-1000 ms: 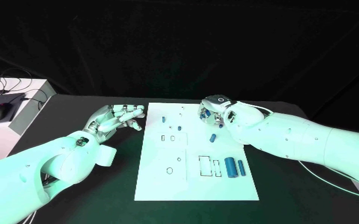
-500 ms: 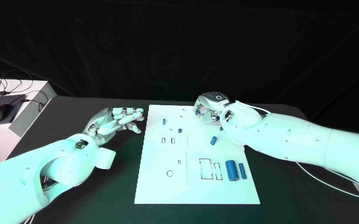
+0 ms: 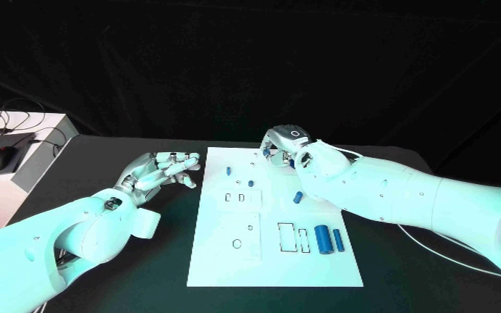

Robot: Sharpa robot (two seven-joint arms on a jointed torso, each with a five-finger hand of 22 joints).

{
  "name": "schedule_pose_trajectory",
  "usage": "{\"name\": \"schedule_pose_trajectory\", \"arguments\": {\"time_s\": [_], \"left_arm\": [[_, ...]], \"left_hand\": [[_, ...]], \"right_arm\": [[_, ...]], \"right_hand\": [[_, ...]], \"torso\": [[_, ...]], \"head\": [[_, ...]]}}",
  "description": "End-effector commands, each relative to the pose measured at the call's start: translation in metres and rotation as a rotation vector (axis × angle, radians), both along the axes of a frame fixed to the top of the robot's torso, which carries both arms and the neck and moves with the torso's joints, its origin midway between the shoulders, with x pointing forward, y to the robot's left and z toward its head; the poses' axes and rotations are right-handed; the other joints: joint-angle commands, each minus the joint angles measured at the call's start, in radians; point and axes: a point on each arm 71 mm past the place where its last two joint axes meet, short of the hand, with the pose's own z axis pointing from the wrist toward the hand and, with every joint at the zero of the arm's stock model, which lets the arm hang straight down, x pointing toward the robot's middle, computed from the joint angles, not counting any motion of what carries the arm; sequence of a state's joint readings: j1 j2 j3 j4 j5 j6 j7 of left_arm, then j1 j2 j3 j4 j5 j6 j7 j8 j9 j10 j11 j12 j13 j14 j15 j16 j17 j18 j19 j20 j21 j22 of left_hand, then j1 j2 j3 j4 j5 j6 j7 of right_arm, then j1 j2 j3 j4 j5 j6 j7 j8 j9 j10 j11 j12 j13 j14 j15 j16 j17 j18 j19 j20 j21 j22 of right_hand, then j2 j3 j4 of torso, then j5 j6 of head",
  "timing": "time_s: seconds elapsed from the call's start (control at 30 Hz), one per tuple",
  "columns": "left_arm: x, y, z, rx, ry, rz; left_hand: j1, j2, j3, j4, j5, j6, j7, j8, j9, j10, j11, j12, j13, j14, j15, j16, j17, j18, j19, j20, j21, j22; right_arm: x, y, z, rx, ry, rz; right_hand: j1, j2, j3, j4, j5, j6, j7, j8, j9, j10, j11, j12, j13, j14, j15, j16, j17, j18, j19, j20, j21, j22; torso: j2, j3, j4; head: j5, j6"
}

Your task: Assemble the parts on the task board

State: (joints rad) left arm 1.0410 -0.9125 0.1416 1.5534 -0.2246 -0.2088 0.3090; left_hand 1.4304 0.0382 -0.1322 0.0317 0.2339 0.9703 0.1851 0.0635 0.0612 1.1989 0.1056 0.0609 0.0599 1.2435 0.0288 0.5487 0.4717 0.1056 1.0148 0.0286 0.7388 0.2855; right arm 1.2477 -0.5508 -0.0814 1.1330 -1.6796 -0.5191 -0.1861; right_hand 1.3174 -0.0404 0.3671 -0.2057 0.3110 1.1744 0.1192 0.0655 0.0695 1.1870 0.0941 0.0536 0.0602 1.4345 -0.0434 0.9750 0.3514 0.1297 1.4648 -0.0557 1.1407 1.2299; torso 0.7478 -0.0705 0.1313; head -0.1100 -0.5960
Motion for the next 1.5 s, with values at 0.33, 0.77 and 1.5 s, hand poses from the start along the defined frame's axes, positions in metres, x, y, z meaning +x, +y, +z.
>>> {"name": "schedule_pose_trajectory", "arguments": {"time_s": [0.33, 0.77, 1.5], "left_arm": [[-0.002, -0.005, 0.002, -0.008, -0.008, -0.029], [-0.003, -0.007, 0.004, -0.009, -0.011, -0.035], [-0.004, -0.005, 0.006, -0.008, -0.013, -0.035]], "left_hand": [[-0.004, 0.001, -0.002, -0.008, -0.006, -0.005, -0.001, -0.003, -0.001, -0.004, 0.0, -0.001, 0.001, -0.004, 0.0, -0.001, -0.003, 0.015, 0.0, 0.006, -0.001, -0.005], [-0.004, 0.001, -0.002, -0.008, -0.006, -0.005, -0.001, -0.003, -0.001, -0.004, 0.001, -0.001, 0.001, -0.004, 0.0, -0.001, -0.003, 0.015, 0.0, 0.006, 0.0, -0.005], [-0.007, 0.001, -0.004, -0.009, -0.006, -0.013, 0.0, -0.003, -0.001, -0.007, 0.002, -0.001, 0.001, -0.004, 0.0, 0.0, -0.006, 0.015, 0.0, 0.007, 0.002, -0.011]], "right_arm": [[0.008, 0.016, 0.0, 0.0, -0.059, -0.029], [0.01, 0.025, -0.005, -0.014, -0.044, -0.018], [0.012, 0.024, -0.01, -0.045, -0.02, -0.028]], "right_hand": [[0.002, 0.003, 0.001, -0.008, 0.004, -0.001, 0.006, -0.002, -0.001, 0.091, -0.041, 0.007, 0.005, -0.001, -0.005, -0.006, 0.002, 0.005, 0.07, -0.007, -0.012, -0.002], [0.001, 0.002, 0.001, -0.008, 0.004, 0.0, 0.005, -0.002, -0.001, 0.093, -0.042, 0.007, 0.005, 0.0, -0.005, -0.006, 0.004, 0.004, 0.071, -0.007, -0.01, 0.005], [0.0, -0.001, -0.003, -0.007, 0.0, -0.002, 0.005, -0.003, -0.001, 0.091, -0.042, 0.007, 0.005, -0.001, -0.005, -0.007, 0.006, 0.004, 0.071, -0.007, -0.014, 0.007]], "torso": [[0.005, -0.0049, 0.0094], [0.007, -0.0093, 0.0139], [0.015, -0.0095, 0.0164]], "head": [[-0.009, 0.003], [-0.007, 0.004], [-0.005, 0.005]]}}
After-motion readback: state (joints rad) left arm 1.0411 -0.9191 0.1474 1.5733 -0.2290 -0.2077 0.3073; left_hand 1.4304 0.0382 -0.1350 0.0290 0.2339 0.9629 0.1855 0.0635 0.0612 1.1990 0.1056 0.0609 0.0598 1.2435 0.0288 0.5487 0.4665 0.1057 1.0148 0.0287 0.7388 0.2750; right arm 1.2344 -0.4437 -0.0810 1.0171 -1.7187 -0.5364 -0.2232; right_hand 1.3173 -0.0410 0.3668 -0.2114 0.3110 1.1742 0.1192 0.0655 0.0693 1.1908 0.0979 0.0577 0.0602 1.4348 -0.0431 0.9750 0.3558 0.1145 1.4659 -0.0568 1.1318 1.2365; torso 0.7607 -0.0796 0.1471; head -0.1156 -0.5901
